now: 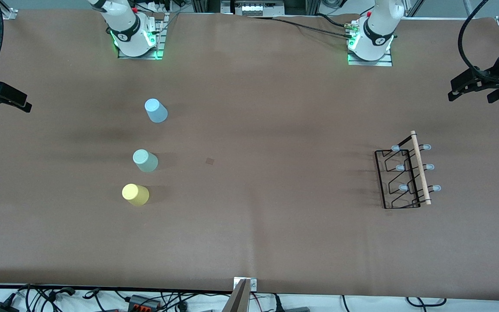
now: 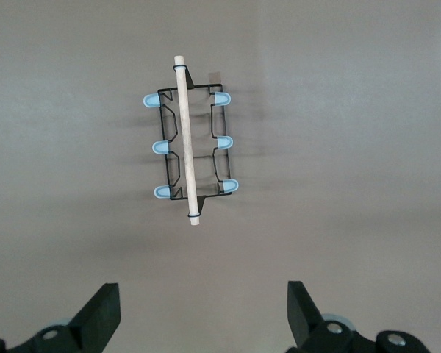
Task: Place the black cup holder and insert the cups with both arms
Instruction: 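Move the right gripper toward the teal cup while the left gripper reaches the holder, then grasp the teal cup and holder handle with the right and left grippers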
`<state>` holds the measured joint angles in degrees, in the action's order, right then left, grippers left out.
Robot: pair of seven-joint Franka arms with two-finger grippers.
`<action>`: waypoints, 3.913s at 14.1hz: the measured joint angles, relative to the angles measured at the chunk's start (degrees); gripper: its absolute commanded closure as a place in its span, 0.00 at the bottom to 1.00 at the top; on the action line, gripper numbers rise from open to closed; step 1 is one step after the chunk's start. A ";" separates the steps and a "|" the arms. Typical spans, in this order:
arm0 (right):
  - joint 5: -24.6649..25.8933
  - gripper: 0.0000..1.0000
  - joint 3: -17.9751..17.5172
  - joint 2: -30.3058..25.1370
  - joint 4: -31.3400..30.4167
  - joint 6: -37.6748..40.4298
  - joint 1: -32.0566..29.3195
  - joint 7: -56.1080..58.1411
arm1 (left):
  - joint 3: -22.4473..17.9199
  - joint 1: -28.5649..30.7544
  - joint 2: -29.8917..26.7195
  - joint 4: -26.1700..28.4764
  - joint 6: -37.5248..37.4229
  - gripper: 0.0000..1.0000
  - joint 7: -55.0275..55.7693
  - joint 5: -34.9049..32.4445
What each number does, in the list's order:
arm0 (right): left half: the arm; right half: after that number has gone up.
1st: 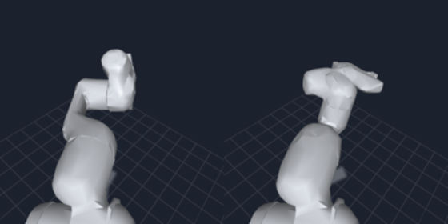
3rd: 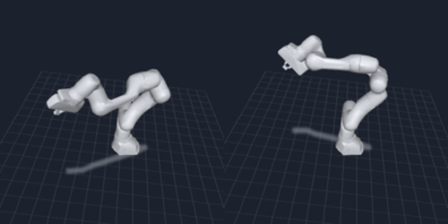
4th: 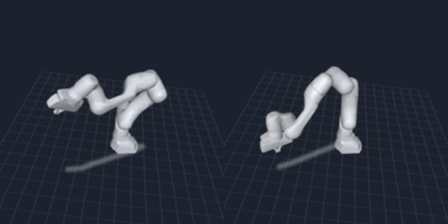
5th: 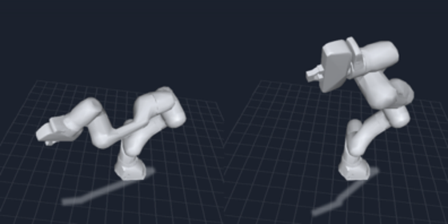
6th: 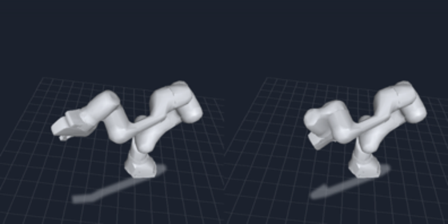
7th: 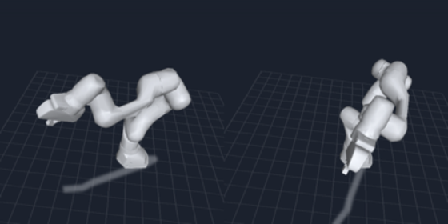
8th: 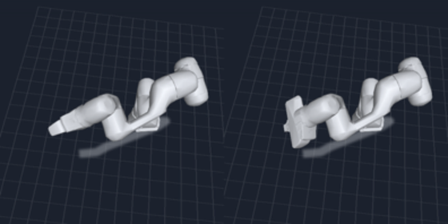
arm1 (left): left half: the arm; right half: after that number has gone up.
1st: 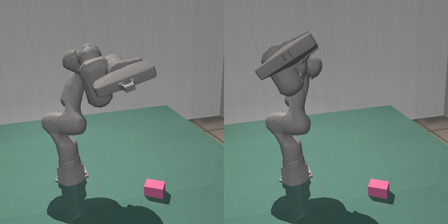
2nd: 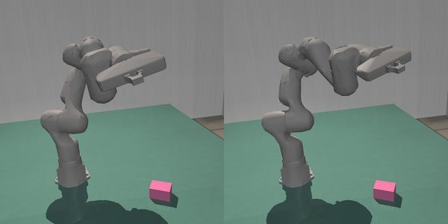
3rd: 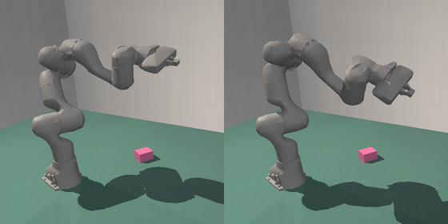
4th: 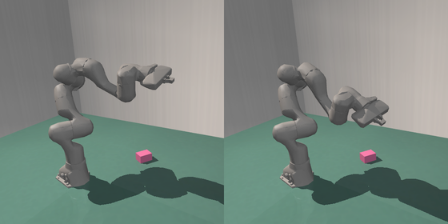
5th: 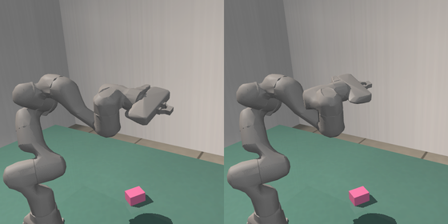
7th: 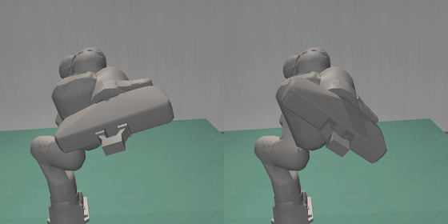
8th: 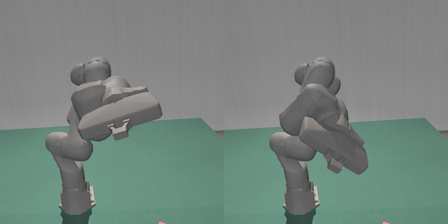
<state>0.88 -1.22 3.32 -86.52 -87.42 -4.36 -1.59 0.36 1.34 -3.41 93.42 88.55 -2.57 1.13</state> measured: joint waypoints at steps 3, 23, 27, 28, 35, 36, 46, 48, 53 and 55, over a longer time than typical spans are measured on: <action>-0.02 0.00 -0.11 0.04 -0.02 0.11 0.04 0.00 | 0.00 0.01 0.04 0.00 -0.30 0.00 0.00 0.00; -0.10 0.00 -1.00 3.33 -32.83 -36.31 5.66 0.37 | -0.44 0.24 2.12 0.54 -2.48 0.00 0.00 0.00; -0.10 0.00 -1.17 2.88 -33.19 -36.33 7.40 0.22 | -0.84 1.14 5.57 0.71 -2.88 0.00 -0.66 0.00; -0.10 0.00 -1.17 2.94 -33.54 -36.54 7.47 0.13 | -0.87 1.62 6.10 0.71 -2.85 0.00 -1.13 -0.08; -0.16 0.00 -1.28 8.30 -35.71 -49.36 10.51 -7.15 | -0.63 2.81 10.39 5.48 8.57 0.00 -2.16 -2.70; -0.16 0.00 -1.32 9.65 -35.71 -51.03 11.57 -8.35 | -0.54 2.70 11.13 5.85 10.51 0.00 -1.63 -2.70; -0.17 0.00 -1.32 15.82 -35.32 -56.27 14.17 -10.14 | -0.30 2.34 18.64 15.91 33.95 0.07 0.18 -2.76; -0.17 0.00 -1.33 16.54 -35.31 -56.32 14.48 -10.14 | -0.27 2.33 18.66 18.10 37.92 0.20 0.37 -2.76; -0.17 0.00 -1.31 17.57 -35.31 -57.27 14.62 -10.14 | -0.18 2.31 19.94 20.32 43.56 0.62 0.45 -2.76; -0.17 0.00 -1.30 18.43 -35.31 -58.50 14.62 -10.14 | -0.18 2.31 20.24 20.33 43.61 0.78 0.45 -2.76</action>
<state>0.72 -2.53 21.76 -121.83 -145.93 10.27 -11.73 0.18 3.65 16.83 113.75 132.16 -2.12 -1.63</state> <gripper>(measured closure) 0.000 0.581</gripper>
